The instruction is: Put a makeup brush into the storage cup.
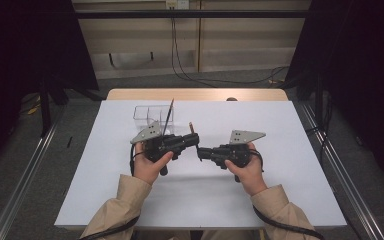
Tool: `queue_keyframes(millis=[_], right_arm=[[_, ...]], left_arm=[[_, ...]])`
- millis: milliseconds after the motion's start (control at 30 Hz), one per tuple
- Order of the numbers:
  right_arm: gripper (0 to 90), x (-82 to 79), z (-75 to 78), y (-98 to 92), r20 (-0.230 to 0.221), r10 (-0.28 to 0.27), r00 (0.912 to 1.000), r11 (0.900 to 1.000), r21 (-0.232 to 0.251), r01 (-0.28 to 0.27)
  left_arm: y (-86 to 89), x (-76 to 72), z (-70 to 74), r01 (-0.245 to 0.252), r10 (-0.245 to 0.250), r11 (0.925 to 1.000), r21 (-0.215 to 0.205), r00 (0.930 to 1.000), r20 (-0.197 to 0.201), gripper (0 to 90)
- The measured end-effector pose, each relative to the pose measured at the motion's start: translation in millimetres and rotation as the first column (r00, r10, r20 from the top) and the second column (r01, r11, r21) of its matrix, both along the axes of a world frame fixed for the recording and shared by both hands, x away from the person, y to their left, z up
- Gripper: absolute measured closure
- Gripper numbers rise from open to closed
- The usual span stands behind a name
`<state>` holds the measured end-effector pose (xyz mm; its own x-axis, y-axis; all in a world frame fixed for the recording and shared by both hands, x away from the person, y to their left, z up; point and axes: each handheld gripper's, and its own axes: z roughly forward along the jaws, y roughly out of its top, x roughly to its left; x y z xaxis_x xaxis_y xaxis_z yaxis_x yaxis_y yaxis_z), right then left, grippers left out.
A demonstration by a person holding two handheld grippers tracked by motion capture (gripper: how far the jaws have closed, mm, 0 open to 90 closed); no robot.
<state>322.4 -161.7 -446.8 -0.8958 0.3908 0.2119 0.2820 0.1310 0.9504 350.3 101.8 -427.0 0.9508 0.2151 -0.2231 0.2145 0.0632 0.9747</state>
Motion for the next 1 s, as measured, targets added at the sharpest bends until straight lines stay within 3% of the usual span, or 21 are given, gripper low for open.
queue_keyframes(millis=[333,633,867,1000], right_arm=[[70.6,0.0,-1.7,-0.9,-0.009,-0.015,0.9998,1.0,-0.014,0.015],[42.9,0.4,-1.8,-0.6,-0.018,-0.052,0.9985,0.999,-0.017,0.052],[14.8,1.1,-3.0,-3.6,-0.026,-0.132,0.9909,0.991,-0.034,0.131],[7.4,1.0,-1.7,-6.4,-0.017,-0.164,0.9863,0.986,-0.046,0.163]], left_arm=[[4.3,0.5,2.2,-0.017,0.017,0.9998,-0.003,0.9997,0.019,83.3],[8.2,-0.2,3.6,-0.023,0.023,0.9997,0.002,0.9992,0.032,83.3],[10.8,-0.7,4.7,-0.029,0.029,0.9996,0.004,0.9989,0.038,83.3],[11.8,-0.1,4.5,-0.035,0.035,0.9994,0.002,0.9987,0.037,83.3]])
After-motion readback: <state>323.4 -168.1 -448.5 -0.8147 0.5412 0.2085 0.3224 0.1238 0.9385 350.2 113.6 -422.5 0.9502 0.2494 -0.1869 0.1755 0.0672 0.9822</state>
